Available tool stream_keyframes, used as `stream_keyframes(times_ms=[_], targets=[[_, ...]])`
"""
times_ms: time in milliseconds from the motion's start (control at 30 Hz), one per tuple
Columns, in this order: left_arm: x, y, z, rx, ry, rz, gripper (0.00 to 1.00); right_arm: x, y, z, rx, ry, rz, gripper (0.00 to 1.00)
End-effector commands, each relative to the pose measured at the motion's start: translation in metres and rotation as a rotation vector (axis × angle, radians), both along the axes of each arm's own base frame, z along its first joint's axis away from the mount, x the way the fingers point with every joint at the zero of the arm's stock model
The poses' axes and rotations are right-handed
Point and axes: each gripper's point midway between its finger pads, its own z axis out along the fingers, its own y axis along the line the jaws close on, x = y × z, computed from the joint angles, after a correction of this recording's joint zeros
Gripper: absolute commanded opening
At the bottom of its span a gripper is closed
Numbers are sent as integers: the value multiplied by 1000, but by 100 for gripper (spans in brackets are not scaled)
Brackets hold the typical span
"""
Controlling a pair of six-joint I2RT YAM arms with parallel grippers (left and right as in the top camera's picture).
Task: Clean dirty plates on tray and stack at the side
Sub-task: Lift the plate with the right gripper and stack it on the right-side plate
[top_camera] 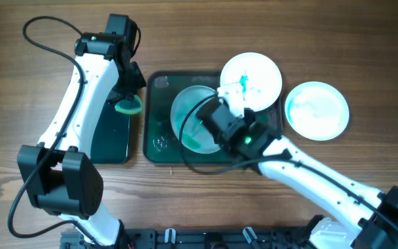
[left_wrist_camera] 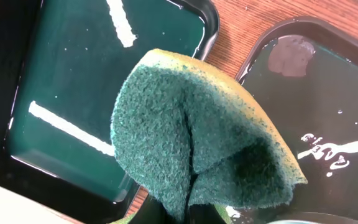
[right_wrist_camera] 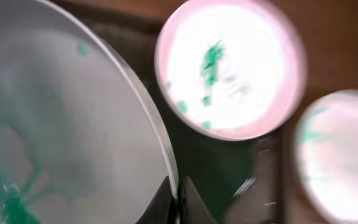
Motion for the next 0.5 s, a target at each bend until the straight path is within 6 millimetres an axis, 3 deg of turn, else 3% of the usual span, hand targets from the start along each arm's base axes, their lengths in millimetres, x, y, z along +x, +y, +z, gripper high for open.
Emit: stream_keyframes(times_ms=[0, 300, 467], targets=[[2, -1, 1, -9, -3, -16, 4, 7, -19, 50, -236, -264, -63, 4], [3, -1, 1, -10, -9, -16, 4, 4, -6, 114, -508, -521, -50, 4], [3, -1, 1, -10, -10, -16, 4, 7, -1, 119, -507, -535, -40, 4]])
